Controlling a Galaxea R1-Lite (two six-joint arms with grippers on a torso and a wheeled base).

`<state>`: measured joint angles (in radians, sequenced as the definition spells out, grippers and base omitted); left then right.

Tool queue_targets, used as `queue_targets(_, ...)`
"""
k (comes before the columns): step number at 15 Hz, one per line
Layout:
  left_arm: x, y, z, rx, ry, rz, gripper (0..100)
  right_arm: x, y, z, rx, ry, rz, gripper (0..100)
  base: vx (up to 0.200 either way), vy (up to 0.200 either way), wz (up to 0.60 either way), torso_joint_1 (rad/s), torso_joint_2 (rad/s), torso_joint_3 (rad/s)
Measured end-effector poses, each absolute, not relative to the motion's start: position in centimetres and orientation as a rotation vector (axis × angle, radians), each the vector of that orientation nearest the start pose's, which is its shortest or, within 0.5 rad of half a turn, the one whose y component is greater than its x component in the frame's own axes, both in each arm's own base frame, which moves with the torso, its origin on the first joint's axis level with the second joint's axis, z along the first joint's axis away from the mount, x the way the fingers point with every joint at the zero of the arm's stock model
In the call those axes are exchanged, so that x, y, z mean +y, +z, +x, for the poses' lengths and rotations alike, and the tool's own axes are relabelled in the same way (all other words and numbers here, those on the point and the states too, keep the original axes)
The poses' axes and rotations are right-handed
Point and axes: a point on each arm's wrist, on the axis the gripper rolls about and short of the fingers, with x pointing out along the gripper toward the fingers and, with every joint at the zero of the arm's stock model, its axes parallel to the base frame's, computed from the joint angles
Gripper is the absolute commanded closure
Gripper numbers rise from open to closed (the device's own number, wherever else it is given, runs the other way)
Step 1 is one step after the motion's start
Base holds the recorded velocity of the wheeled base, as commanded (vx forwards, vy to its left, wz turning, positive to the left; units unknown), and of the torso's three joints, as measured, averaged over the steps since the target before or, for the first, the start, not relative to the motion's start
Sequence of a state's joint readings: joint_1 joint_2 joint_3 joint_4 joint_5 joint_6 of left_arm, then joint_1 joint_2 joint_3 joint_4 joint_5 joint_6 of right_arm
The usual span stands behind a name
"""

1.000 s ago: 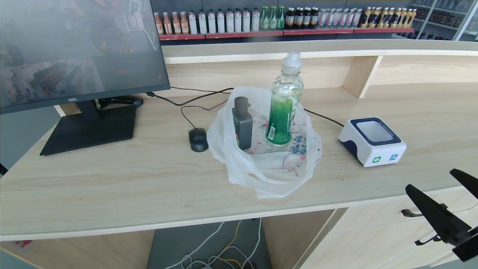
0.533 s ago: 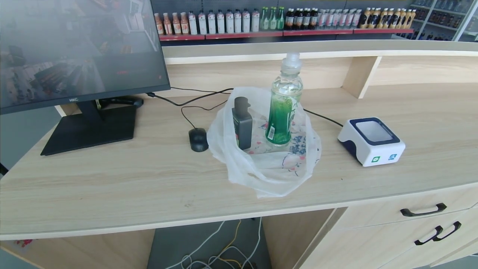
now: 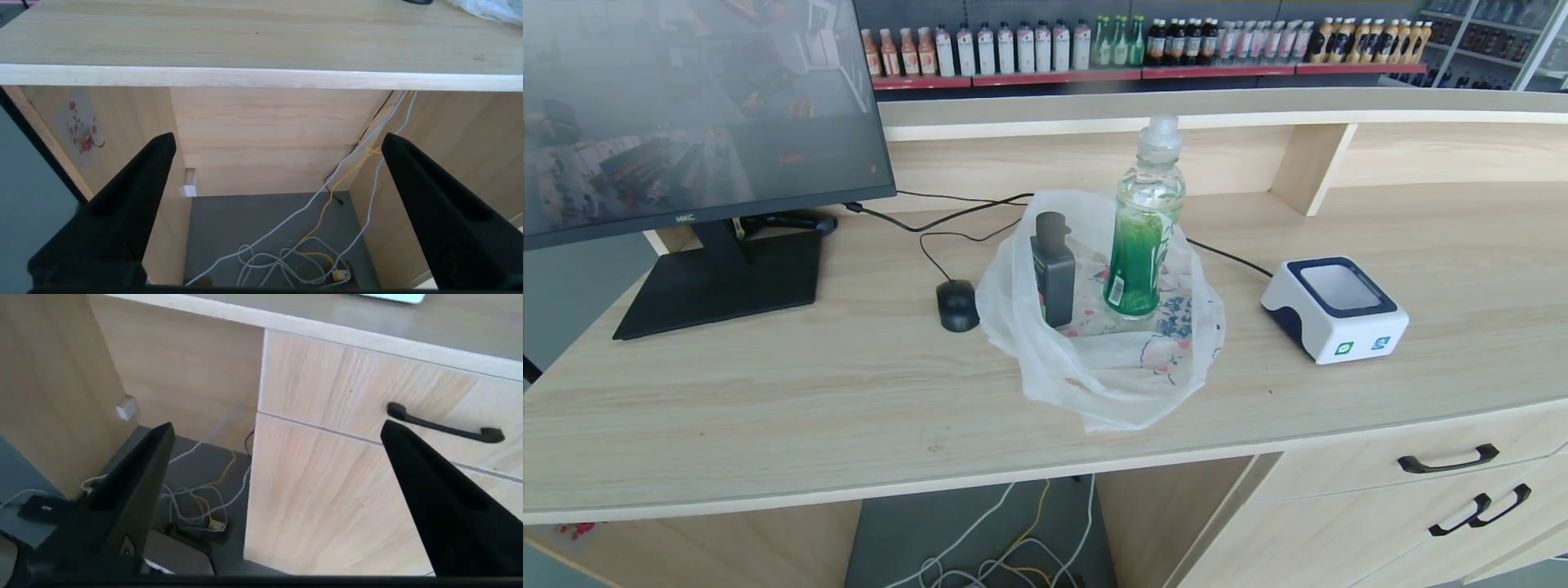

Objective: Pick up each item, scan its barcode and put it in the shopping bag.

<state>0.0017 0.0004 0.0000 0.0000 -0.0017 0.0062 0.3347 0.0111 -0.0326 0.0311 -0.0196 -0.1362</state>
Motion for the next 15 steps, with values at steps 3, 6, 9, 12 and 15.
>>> queue_targets(3, -0.01, 7.55, -2.28, 0.000, 0.000, 0.007, 0, -0.79, 8.19, -2.16, 0.014, 0.222, -0.089, 0, 0.000, 0.000, 0.00, 0.000, 0.00, 0.000)
queue_targets(6, -0.01, 7.54, -2.28, 0.001, 0.000, 0.007, 0, -0.58, 8.28, -1.88, 0.054, 0.150, -0.085, 0, 0.000, 0.000, 0.00, 0.000, 0.00, 0.000)
queue_targets(9, -0.01, 7.55, -2.28, 0.000, 0.000, 0.006, 0, -0.26, 8.34, -1.67, 0.093, -0.001, -0.078, 0, 0.000, 0.000, 0.00, 0.000, 0.00, 0.000)
queue_targets(12, -0.01, 7.55, -2.28, 0.000, 0.000, 0.006, 0, -0.22, 8.44, -1.70, 0.026, -0.021, -0.059, 0, 0.000, 0.000, 0.00, 0.000, 0.00, 0.000)
queue_targets(15, -0.01, 7.55, -2.28, 0.000, 0.000, 0.006, 0, -0.22, 8.21, -1.71, 0.028, -0.020, -0.051, 0, 0.000, 0.000, 0.00, 0.000, 0.00, 0.000)
